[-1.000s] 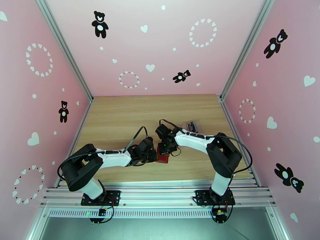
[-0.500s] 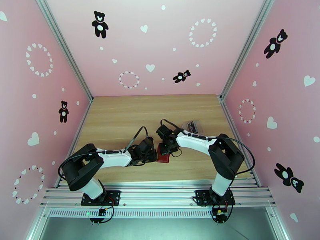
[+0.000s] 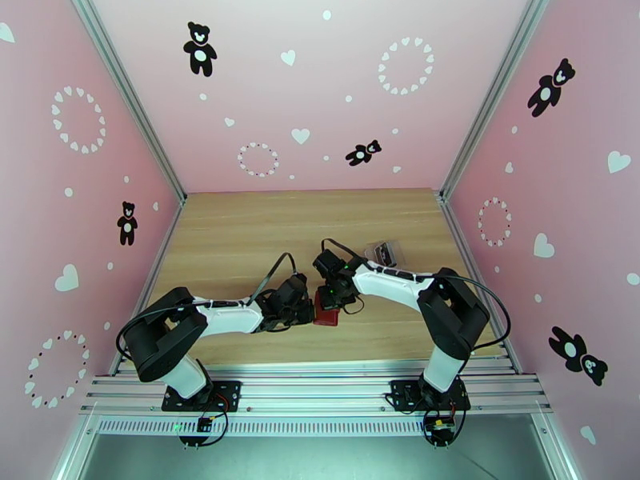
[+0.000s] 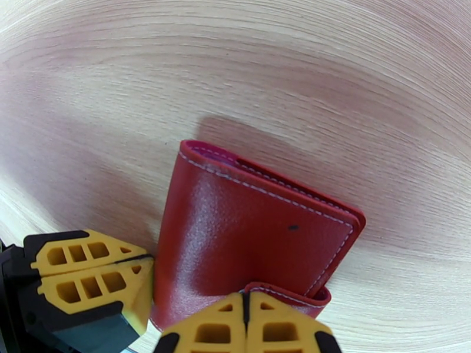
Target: Put the credit cards into the card holder
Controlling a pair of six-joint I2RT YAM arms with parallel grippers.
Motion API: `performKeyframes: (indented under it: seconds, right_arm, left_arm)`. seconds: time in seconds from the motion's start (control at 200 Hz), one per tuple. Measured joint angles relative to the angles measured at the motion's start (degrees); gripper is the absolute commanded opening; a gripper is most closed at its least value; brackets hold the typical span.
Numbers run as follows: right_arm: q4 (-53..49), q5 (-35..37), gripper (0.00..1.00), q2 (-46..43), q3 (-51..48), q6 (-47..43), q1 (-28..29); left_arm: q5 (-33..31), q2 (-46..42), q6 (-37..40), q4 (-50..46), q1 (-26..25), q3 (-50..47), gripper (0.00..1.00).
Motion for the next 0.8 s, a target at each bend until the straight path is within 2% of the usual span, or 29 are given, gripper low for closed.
performKeyframes:
  seconds: [0.801]
  right_arm:
    - [-2.40, 0.48, 0.00, 2.86, 2.82, -2.16, 0.81]
  left_arm:
    - [0.00, 0.00, 0.00, 0.07, -0.04, -0.02, 0.05]
